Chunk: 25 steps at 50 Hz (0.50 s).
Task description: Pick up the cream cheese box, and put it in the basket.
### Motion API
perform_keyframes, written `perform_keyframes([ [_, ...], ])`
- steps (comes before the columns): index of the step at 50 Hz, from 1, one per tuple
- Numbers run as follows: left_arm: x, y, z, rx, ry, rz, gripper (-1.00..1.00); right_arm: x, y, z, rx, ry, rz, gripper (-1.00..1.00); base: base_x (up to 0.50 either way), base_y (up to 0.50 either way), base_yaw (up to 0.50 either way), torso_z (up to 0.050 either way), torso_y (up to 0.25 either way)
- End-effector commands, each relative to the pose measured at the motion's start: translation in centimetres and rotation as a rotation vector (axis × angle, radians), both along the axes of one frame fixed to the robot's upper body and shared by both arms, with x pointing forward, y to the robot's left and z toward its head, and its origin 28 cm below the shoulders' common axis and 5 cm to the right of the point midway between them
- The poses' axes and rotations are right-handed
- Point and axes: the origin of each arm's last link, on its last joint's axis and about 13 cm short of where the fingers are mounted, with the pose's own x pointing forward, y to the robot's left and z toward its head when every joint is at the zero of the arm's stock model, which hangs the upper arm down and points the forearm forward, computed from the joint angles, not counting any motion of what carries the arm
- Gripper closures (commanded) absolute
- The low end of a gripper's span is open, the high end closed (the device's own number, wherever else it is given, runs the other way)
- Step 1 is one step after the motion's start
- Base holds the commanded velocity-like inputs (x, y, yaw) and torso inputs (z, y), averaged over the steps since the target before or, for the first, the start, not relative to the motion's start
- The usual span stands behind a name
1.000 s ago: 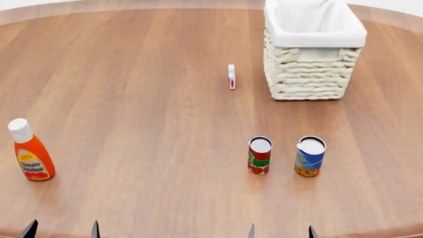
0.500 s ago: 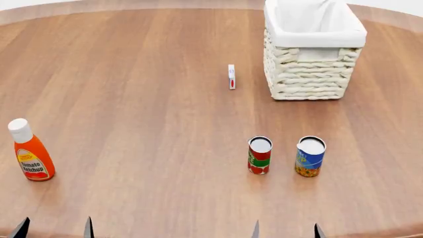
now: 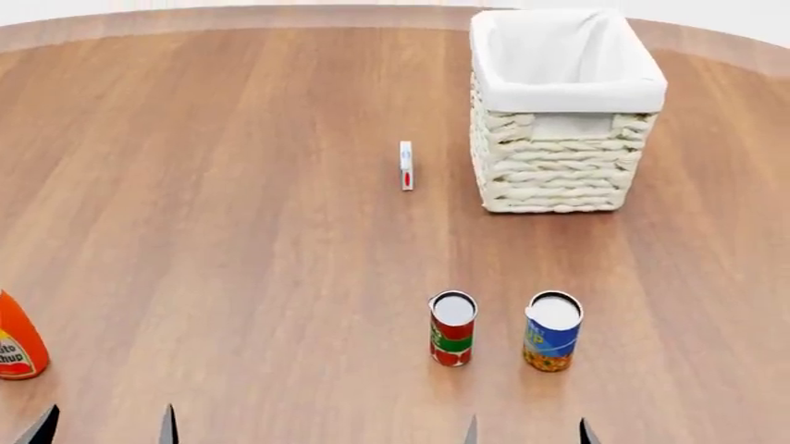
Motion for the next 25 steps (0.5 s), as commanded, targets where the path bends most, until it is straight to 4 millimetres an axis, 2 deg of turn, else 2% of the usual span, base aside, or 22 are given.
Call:
perform_keyframes([
  [1, 0.01, -0.03, -0.05, 0.001, 0.002, -0.003, -1.0, -0.02, 0.1, -0.08, -0.001, 0.004, 0.005, -1.0, 0.21, -0.12, 0.0, 0.0, 0.0],
  [25, -0.07, -0.1, -0.1, 0.001, 0.002, -0.006, -1.0, 0.06, 0.11, -0.16, -0.002, 0.01, 0.007, -1.0, 0.21, -0.13, 0.0, 0.0, 0.0],
])
